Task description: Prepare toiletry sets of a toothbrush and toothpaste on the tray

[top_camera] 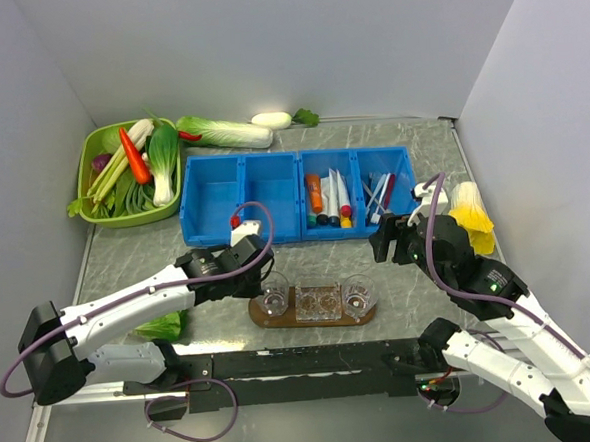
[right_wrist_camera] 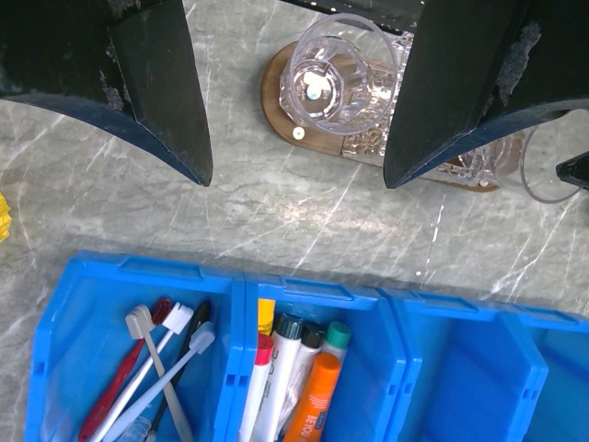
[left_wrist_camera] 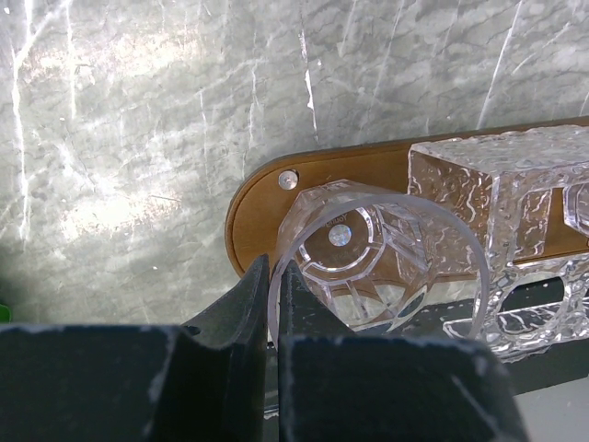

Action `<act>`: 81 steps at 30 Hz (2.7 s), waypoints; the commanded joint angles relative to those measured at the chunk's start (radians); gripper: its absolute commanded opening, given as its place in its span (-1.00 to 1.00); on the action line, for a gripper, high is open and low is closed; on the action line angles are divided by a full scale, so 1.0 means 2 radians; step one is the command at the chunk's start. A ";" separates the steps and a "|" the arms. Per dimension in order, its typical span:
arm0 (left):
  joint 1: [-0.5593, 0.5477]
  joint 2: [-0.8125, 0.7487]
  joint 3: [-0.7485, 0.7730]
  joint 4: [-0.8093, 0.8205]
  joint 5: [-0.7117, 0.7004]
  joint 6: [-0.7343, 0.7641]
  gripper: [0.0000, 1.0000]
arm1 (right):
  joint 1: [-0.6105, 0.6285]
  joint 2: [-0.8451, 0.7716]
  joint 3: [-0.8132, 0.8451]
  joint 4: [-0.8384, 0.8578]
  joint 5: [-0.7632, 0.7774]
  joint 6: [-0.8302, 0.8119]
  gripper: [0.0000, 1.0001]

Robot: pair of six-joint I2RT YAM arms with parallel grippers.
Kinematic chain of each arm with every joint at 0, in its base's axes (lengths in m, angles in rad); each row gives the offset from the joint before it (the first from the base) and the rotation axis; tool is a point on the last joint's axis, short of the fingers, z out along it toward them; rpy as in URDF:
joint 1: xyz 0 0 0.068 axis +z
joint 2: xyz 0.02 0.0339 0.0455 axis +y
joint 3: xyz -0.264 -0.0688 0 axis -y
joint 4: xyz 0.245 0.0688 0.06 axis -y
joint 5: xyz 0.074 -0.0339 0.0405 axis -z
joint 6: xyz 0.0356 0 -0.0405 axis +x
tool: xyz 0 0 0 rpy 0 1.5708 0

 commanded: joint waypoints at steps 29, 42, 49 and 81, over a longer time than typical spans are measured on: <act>-0.003 0.006 -0.017 0.033 0.023 0.005 -0.87 | -0.003 -0.006 0.000 -0.004 0.010 0.005 0.71; -0.003 -0.002 -0.020 0.035 0.028 0.005 -0.38 | -0.002 -0.007 -0.001 -0.005 0.010 0.007 0.73; -0.004 -0.007 -0.016 0.033 0.028 0.003 -0.34 | -0.002 -0.004 -0.002 -0.002 0.008 0.007 0.73; 0.167 -0.029 0.101 0.159 0.065 0.199 0.29 | -0.003 0.044 0.035 0.008 -0.024 -0.021 0.65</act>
